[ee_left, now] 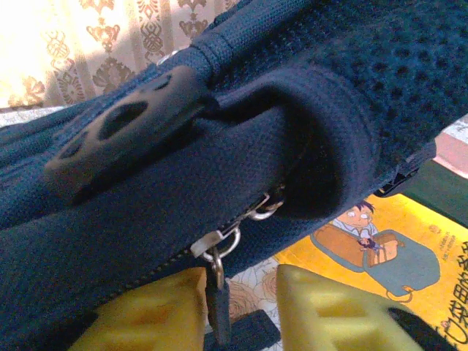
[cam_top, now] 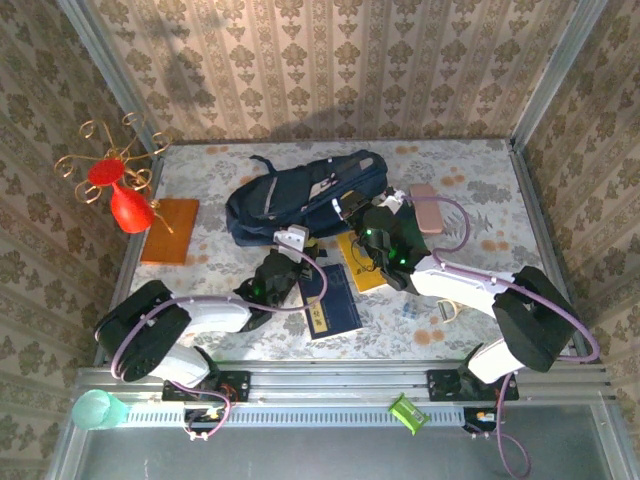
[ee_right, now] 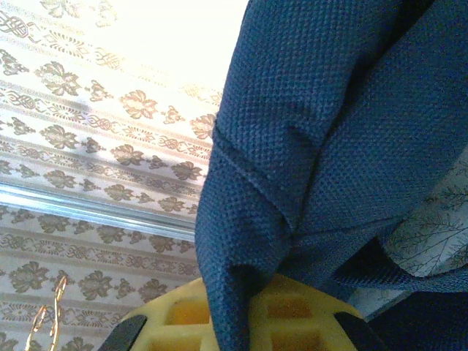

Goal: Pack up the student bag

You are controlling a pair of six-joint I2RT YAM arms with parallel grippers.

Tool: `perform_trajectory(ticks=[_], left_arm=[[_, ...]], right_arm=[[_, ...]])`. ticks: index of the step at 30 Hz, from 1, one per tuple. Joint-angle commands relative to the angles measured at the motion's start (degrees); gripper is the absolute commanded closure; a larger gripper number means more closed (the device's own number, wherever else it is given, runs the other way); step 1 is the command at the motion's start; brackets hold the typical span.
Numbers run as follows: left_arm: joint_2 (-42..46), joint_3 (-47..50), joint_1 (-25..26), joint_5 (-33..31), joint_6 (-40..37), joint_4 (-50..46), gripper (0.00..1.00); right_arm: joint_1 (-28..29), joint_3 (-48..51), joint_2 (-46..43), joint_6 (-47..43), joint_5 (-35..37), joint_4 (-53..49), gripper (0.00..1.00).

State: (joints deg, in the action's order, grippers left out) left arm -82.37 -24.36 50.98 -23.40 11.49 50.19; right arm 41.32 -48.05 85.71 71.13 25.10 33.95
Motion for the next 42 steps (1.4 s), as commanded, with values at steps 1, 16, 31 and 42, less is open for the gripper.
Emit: perform_trajectory(ticks=[1, 16, 31, 42], left_arm=[[-0.86, -1.27, -0.04, -1.99, -1.14, 2.36, 0.75], [8.97, 4.88, -3.65, 5.11, 2.39, -8.18, 1.0], [17.07, 0.43, -14.0, 19.96, 7.38, -32.84, 1.0], [7.66, -8.33, -9.57, 24.01, 14.77, -27.84, 1.0]], right_arm=[[0.52, -0.18, -3.15, -0.45, 3.39, 3.8, 0.99], [-3.01, 3.7, -5.08, -4.22, 6.34, 2.76, 1.0], [-19.94, -6.84, 4.06, -18.99, -16.49, -13.51, 0.99], [-28.25, -36.44, 20.57, -39.2, -31.08, -44.75, 0.45]])
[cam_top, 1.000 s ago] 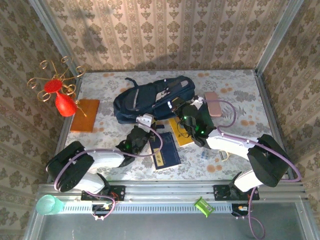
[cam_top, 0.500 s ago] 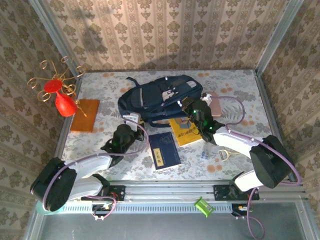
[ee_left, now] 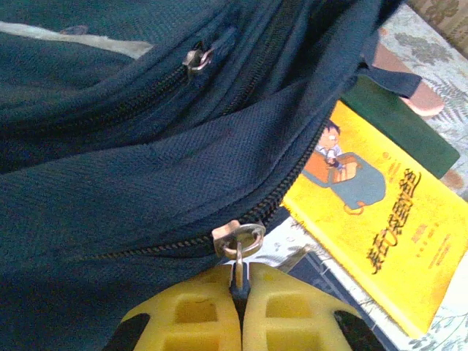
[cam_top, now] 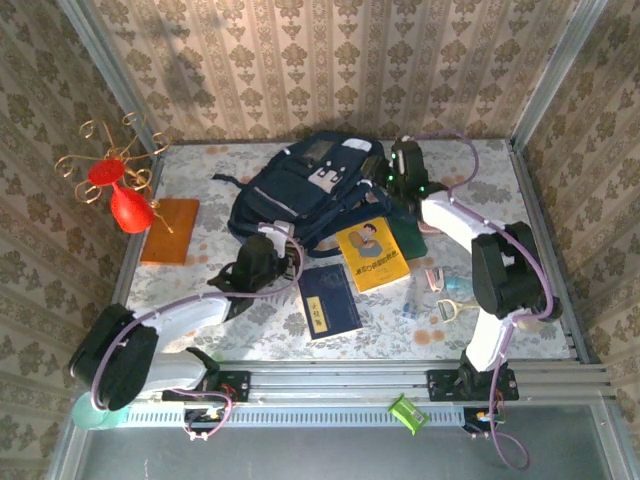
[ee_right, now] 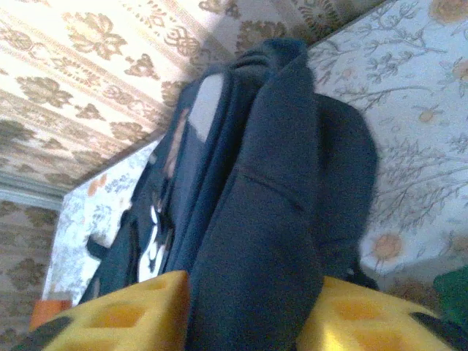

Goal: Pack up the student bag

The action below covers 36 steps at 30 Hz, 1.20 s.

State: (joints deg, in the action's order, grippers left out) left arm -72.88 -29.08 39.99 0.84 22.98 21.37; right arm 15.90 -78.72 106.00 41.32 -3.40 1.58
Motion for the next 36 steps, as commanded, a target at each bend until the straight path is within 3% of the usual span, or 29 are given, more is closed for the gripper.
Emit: perform_trajectory(ticks=[1, 6, 8, 15, 21, 23, 25, 27, 30, 33, 36], left_arm=[[-2.89, -5.05, 2.04, -0.78, 3.41, 1.01, 1.0], [-7.32, -9.2, 4.15, -1.72, 5.18, 0.27, 1.0], [-8.33, -9.59, 4.48, -1.58, 5.8, 0.55, 1.0], [-8.42, -8.81, 6.11, -1.71, 6.4, 1.3, 1.0], [-8.32, -8.48, 7.78, -2.53, 6.06, 0.75, 1.0], [-8.28, -8.64, 8.27, -2.77, 5.94, 0.39, 1.0], [-8.24, -8.89, 8.46, -2.69, 5.76, -0.57, 1.0], [-7.78, -8.97, 8.46, -2.59, 5.51, -2.1, 1.0], [-5.72, -7.78, 7.71, -2.6, 5.14, -4.91, 1.0], [-2.48, -5.86, 5.05, -1.23, 4.58, -8.93, 1.0], [1.63, -4.46, 1.2, 0.27, 3.59, -14.48, 1.0]], right_arm=[[-3.11, -6.51, -0.13, -10.69, -3.05, -14.58, 0.38], [-2.63, 3.43, -9.98, -9.96, -7.13, -12.81, 0.08], [-1.55, 9.23, -14.25, -7.76, -9.27, -9.93, 0.03], [8.52, 26.25, -18.11, 9.57, -12.51, 6.92, 0.0], [13.22, 27.14, -10.51, 21.19, -9.55, 17.16, 0.03], [13.46, 26.48, -7.16, 24.3, -10.04, 21.48, 0.11], [13.37, 25.12, -4.84, 25.04, -9.39, 22.33, 0.29], [12.74, 24.97, -4.03, 24.91, -7.99, 22.78, 0.54], [10.46, 25.42, -4.91, 22.71, -7.89, 21.41, 0.76], [6.92, 24.28, -6.67, 17.66, -10.77, 16.61, 0.9], [3.33, 19.66, -6.88, 10.22, -16.02, 8.3, 0.93]])
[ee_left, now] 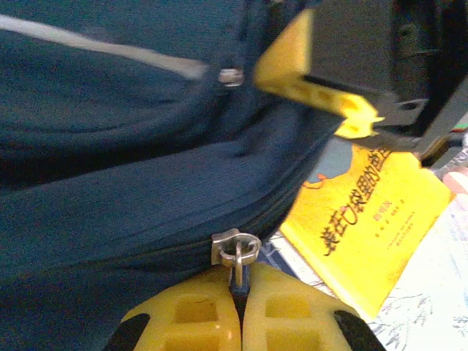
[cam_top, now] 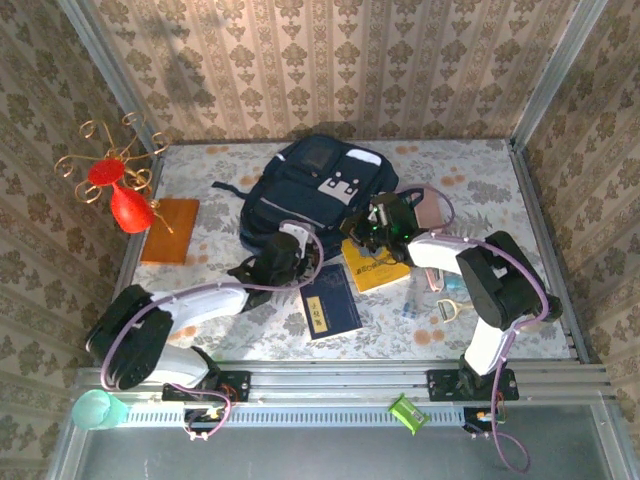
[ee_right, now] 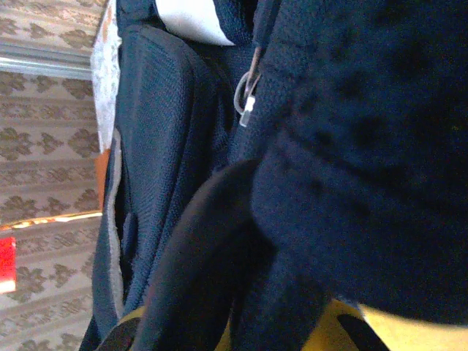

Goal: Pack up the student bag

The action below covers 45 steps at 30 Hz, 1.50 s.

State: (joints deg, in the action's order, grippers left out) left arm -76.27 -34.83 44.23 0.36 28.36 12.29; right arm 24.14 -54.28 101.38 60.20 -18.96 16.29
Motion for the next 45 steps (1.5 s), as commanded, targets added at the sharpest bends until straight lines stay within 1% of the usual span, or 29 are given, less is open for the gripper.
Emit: perform_trajectory(ticks=[1, 2, 5, 7, 10, 12, 13, 15, 18, 20, 22, 23, 26, 30, 35, 37, 38, 40, 41, 42, 45], left_arm=[[6.8, 2.01, -4.69, 1.24, -2.12, -7.12, 1.0], [8.54, 2.59, -6.44, 1.84, -2.42, -8.89, 1.0], [12.75, 3.05, -11.24, 4.76, -3.5, -13.42, 1.0], [13.59, 1.82, -12.7, 7.5, -4.7, -15.57, 1.0], [12.51, -1.62, -12.77, 12.99, -5.61, -16.17, 1.0], [11.45, -3.51, -12.54, 15.26, -4.62, -14.9, 1.0], [11.04, -4.31, -12.5, 15.01, -4.16, -14.64, 1.0], [10.46, -6.4, -12.5, 12.72, -4.03, -15.44, 1.0], [10.18, -10.02, -12.58, 6.97, -5.69, -19.28, 1.0], [10.18, -11.79, -12.68, 7.05, -6.69, -20.03, 1.0], [10.09, -13.03, -12.29, 9.29, -6.44, -19.96, 1.0], [10.02, -13.32, -11.71, 10.32, -6.1, -19.42, 1.0], [9.62, -13.56, -8.78, 10.99, -5.77, -18.64, 1.0], [8.95, -13.59, -5.3, 11.7, -6.15, -18.43, 1.0], [9.38, -12.21, -4.02, 13.79, -5.54, -16.62, 1.0], [9.4, -11.43, -3.6, 15.24, -5.52, -15.22, 1.0], [9.39, -11.08, -3.62, 15.79, -5.56, -14.81, 1.0], [9.51, -10.28, -3.57, 16.16, -5.9, -14.56, 1.0], [9.69, -9.96, -3.69, 16.03, -6.51, -14.67, 1.0], [9.87, -9.74, -3.98, 15.9, -7.25, -15.14, 1.0], [10.67, -9.64, -5.48, 15.75, -9.05, -17.68, 1.0]], right_arm=[[-5.86, -6.3, -2.34, -11.03, -1.1, -9.43, 0.94], [-7.34, -8.21, -2.2, -13.59, -1.63, -13.33, 0.94], [-10.73, -14.06, 0.01, -18.85, -2.83, -20.07, 0.95], [-12.48, -17.97, 2.55, -19.68, -4.21, -21.92, 0.93], [-12.77, -23.98, 6.61, -19.36, -6.95, -23.0, 0.83], [-12.74, -26.42, 7.56, -18.92, -7.64, -24.0, 0.68], [-12.82, -26.46, 7.16, -18.94, -7.31, -24.05, 0.63], [-13.15, -25.85, 4.73, -19.93, -4.85, -25.62, 0.48], [-13.1, -23.59, 1.5, -20.38, -3.59, -26.3, 0.35], [-12.29, -20.77, -0.87, -19.17, -5.36, -25.96, 0.25], [-10.68, -16.4, -3.94, -17.16, -6.09, -24.05, 0.2], [-9.0, -13.01, -6.36, -15.32, -5.83, -21.96, 0.16], [-4.25, -6.0, -11.34, -10.1, -3.98, -18.67, 0.07], [1.7, -0.65, -14.17, -1.16, -0.2, -12.82, 0.02], [5.68, 1.32, -12.16, 5.8, 7.04, -9.34, 0.04], [6.76, 1.37, -10.52, 6.84, 8.22, -8.15, 0.1], [6.97, 1.29, -9.69, 7.32, 8.45, -7.71, 0.14], [6.76, 1.21, -8.93, 7.34, 9.07, -6.97, 0.32], [6.56, 1.07, -8.92, 6.92, 10.01, -7.37, 0.45], [6.17, 0.89, -9.2, 6.37, 10.81, -8.03, 0.56], [3.97, 0.24, -10.3, 3.53, 11.14, -10.8, 0.8]])
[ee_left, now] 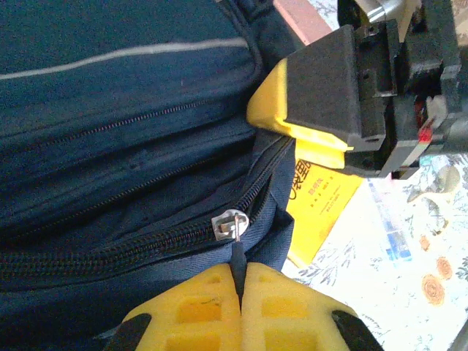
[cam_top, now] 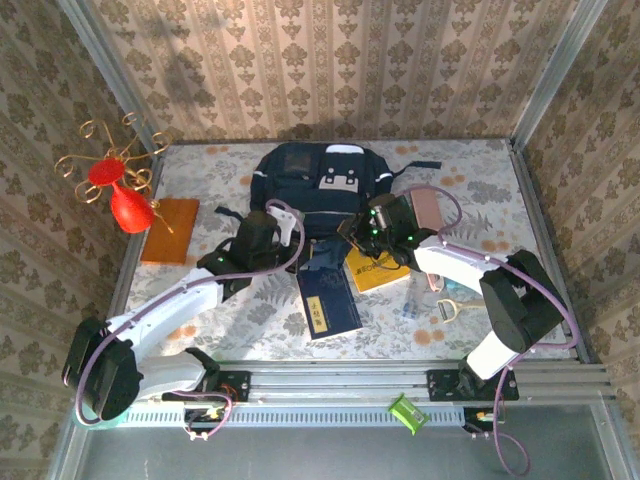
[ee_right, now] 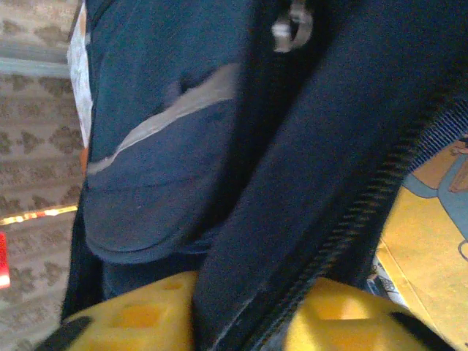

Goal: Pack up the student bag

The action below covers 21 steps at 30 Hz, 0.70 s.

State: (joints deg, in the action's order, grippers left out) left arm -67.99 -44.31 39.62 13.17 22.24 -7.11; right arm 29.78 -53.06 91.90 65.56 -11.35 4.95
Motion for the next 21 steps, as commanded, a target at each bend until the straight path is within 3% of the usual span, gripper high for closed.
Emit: perform_trajectory(ticks=[1, 3, 9, 13, 17, 21], left_arm=[[2.82, 0.0, -1.59, 2.77, -3.33, 0.77, 1.0], [3.79, 0.35, -3.41, 2.05, -3.35, -1.06, 1.0], [5.89, 2.02, -10.88, -2.58, 0.07, -6.33, 1.0], [4.66, 2.23, -11.46, 2.5, -0.25, -4.02, 1.0], [2.12, 1.23, -9.0, 7.64, 1.1, 0.4, 1.0], [-0.07, 0.01, -6.74, 6.82, 3.59, 3.46, 1.0]], right_arm=[[-2.71, -0.99, -1.54, -3.09, 3.08, -0.12, 0.87], [-5.07, -1.42, -2.74, -6.18, 1.08, -2.47, 0.95], [-15.02, -7.06, -2.75, -18.08, -9.68, -12.49, 0.99], [-18.25, -11.76, 1.16, -20.49, -14.61, -13.54, 0.96], [-18.44, -18.1, 5.79, -23.94, -14.7, -17.39, 0.83], [-19.32, -21.78, 6.02, -29.14, -8.22, -25.26, 0.52]])
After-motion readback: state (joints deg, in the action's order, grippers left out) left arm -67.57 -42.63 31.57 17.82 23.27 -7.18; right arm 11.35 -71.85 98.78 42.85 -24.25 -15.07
